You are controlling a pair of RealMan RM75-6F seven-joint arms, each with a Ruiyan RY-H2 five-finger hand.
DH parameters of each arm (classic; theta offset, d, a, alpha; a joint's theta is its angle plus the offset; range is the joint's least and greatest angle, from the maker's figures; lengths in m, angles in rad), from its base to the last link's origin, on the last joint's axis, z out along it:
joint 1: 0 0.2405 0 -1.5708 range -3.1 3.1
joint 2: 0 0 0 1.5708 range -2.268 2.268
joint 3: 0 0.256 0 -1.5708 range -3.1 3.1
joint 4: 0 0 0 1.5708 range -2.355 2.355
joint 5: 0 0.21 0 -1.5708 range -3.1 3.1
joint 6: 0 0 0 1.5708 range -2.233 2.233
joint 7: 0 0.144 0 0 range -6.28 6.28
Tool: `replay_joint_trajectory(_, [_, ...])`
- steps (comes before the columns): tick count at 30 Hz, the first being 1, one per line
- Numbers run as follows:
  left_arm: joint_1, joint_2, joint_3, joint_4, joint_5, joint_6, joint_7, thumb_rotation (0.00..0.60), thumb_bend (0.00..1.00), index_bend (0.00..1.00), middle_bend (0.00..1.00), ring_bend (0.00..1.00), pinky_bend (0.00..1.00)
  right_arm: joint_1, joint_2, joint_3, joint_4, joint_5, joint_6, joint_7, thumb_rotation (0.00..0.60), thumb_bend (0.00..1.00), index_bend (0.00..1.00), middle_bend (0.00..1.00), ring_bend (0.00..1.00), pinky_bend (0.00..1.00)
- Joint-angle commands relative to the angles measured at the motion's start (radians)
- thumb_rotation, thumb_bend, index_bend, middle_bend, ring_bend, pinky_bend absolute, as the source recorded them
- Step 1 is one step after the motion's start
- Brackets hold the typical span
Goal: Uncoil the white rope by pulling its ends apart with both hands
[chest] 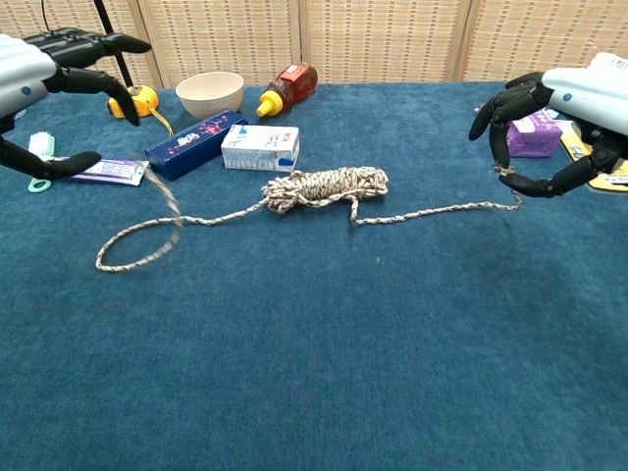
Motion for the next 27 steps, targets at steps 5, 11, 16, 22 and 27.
replay_joint_trajectory(5, [-0.016, 0.059, -0.002, -0.149, -0.082, -0.117, 0.08, 0.6, 0.26, 0.0, 0.0, 0.0, 0.0, 0.0, 0.035, -0.008, -0.03, 0.038, -0.039, -0.045, 0.6, 0.47, 0.14, 0.02, 0.0, 0.0])
replay_joint_trajectory(11, [0.008, 0.119, -0.001, -0.196, -0.116, -0.113, 0.085, 0.6, 0.26, 0.0, 0.0, 0.0, 0.0, -0.011, 0.072, 0.005, -0.049, 0.064, -0.031, -0.053, 0.6, 0.47, 0.0, 0.0, 0.0, 0.0])
replay_joint_trajectory(16, [0.042, 0.169, 0.008, -0.215, -0.14, -0.092, 0.071, 0.6, 0.26, 0.0, 0.0, 0.0, 0.0, -0.028, 0.102, 0.014, -0.047, 0.081, -0.011, -0.043, 0.6, 0.47, 0.0, 0.0, 0.0, 0.0])
replay_joint_trajectory(22, [0.115, 0.235, 0.014, -0.235, -0.208, -0.048, 0.08, 0.6, 0.26, 0.0, 0.0, 0.0, 0.0, -0.068, 0.125, 0.034, -0.017, 0.122, 0.04, -0.026, 0.6, 0.47, 0.14, 0.03, 0.01, 0.0])
replay_joint_trajectory(27, [0.187, 0.304, 0.02, -0.283, -0.299, -0.026, 0.087, 0.6, 0.26, 0.0, 0.0, 0.0, 0.0, -0.112, 0.144, 0.039, 0.027, 0.156, 0.073, 0.025, 0.6, 0.47, 0.31, 0.13, 0.07, 0.0])
